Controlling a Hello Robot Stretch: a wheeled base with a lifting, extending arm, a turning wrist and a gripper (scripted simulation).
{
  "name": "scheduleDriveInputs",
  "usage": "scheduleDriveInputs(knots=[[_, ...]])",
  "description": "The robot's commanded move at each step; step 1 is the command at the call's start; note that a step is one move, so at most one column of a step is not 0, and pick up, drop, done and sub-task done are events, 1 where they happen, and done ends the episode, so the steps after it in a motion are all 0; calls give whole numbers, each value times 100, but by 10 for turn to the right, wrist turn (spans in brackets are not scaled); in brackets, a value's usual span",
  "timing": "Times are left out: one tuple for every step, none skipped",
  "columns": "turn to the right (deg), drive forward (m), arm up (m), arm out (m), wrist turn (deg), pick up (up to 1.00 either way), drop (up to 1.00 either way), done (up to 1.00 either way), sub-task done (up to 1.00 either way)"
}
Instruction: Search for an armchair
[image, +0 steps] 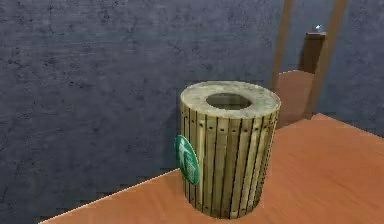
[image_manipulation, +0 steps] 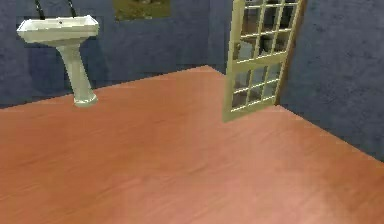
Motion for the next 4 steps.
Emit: scheduleDriveInputs(knots=[[450, 0, 0, 0, 0, 0, 0, 0, 0], [0, 100, 0, 0, 0, 0, 0, 0, 0], [60, 0, 0, 0, 0, 0, 0, 0, 0], [0, 45, 0, 0, 0, 0, 0, 0, 0]])
